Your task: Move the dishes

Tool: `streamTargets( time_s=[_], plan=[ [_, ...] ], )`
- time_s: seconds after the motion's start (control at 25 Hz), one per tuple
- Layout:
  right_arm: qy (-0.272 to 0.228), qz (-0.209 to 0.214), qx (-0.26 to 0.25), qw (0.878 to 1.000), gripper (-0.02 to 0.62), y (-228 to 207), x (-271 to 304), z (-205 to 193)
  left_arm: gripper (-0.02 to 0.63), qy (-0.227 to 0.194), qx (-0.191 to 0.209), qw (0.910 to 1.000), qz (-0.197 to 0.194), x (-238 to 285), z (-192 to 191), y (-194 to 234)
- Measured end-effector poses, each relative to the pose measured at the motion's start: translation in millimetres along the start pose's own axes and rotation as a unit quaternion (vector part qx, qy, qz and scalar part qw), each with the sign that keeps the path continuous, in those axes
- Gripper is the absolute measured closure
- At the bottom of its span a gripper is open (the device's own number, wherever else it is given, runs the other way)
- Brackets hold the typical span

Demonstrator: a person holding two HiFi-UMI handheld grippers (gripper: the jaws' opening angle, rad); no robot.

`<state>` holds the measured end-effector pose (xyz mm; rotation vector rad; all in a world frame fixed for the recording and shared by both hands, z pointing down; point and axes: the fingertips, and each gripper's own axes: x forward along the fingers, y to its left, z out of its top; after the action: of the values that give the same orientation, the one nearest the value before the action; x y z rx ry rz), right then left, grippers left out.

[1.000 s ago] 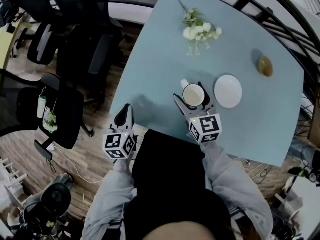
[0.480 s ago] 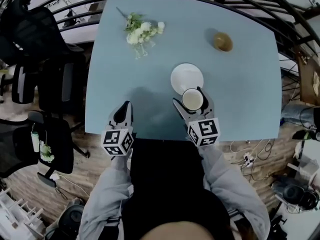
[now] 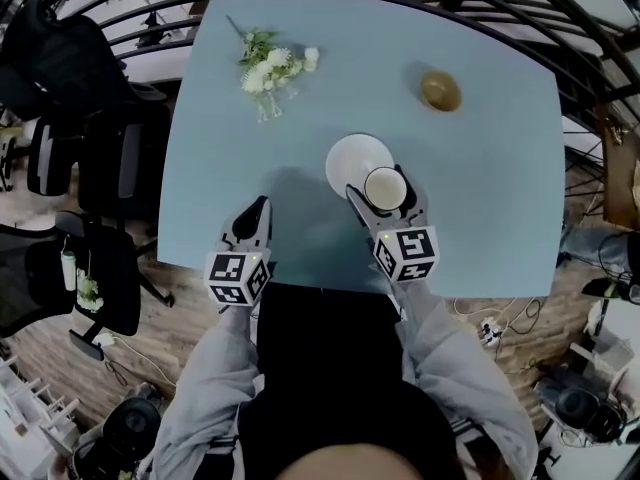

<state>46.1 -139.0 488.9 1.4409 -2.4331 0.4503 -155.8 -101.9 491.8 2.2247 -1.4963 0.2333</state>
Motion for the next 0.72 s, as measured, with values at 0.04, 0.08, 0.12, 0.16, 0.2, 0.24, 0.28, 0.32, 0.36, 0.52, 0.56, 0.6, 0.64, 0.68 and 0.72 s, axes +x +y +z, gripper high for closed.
streamTargets(
  time_s=[0.04,0.08,0.12,0.16,0.2,0.24,0.28,0.32,0.36,0.52,0.56,0.6,0.64,0.68,0.72],
  plan=[
    [0.001,0.005,-0.002,1.0,0.153,-2,6,0,0.578,-0.001,0.001,1.0,0.005,1,1,1],
    [0.001,0.01,-0.004,1.0,0.153,-3,12,0,0.578,-0.001,0.001,0.9999,0.011,3,2,3],
    [0.001,0.015,-0.007,1.0,0.153,-4,18,0,0.578,0.0,0.0,0.9999,0.017,4,1,5],
    [0.001,0.021,-0.011,1.0,0.153,-4,24,0,0.578,0.001,-0.001,0.9998,0.022,4,1,8],
    [0.001,0.026,-0.016,1.0,0.153,-4,31,0,0.578,0.004,-0.002,0.9996,0.027,5,-1,10],
    [0.001,0.03,-0.019,0.999,0.153,-4,37,-1,0.578,0.006,-0.002,0.9995,0.032,6,-2,13],
    [0.0,0.033,-0.021,0.999,0.153,-4,42,-1,0.578,0.008,-0.002,0.9993,0.036,7,-4,14],
    [0.0,0.036,-0.022,0.999,0.153,-5,47,-1,0.578,0.01,-0.003,0.9992,0.04,8,-4,16],
    [0.001,0.039,-0.022,0.999,0.153,-5,51,-2,0.578,0.012,-0.004,0.999,0.043,8,-5,18],
    [0.007,0.046,-0.02,0.999,0.153,-6,59,-8,0.578,0.016,-0.01,0.9983,0.055,6,-7,20],
    [0.008,0.047,-0.022,0.999,0.153,-7,61,-10,0.578,0.018,-0.01,0.9982,0.056,7,-8,20],
    [0.01,0.046,-0.024,0.999,0.153,-8,62,-11,0.578,0.019,-0.01,0.9982,0.056,7,-8,19],
    [0.011,0.045,-0.028,0.999,0.153,-9,64,-12,0.578,0.02,-0.01,0.9982,0.056,7,-9,19],
    [0.012,0.044,-0.032,0.998,0.153,-9,66,-14,0.578,0.022,-0.01,0.9981,0.057,7,-10,20],
    [0.013,0.043,-0.036,0.998,0.153,-9,67,-16,0.578,0.024,-0.011,0.9979,0.059,6,-11,22]
  ],
)
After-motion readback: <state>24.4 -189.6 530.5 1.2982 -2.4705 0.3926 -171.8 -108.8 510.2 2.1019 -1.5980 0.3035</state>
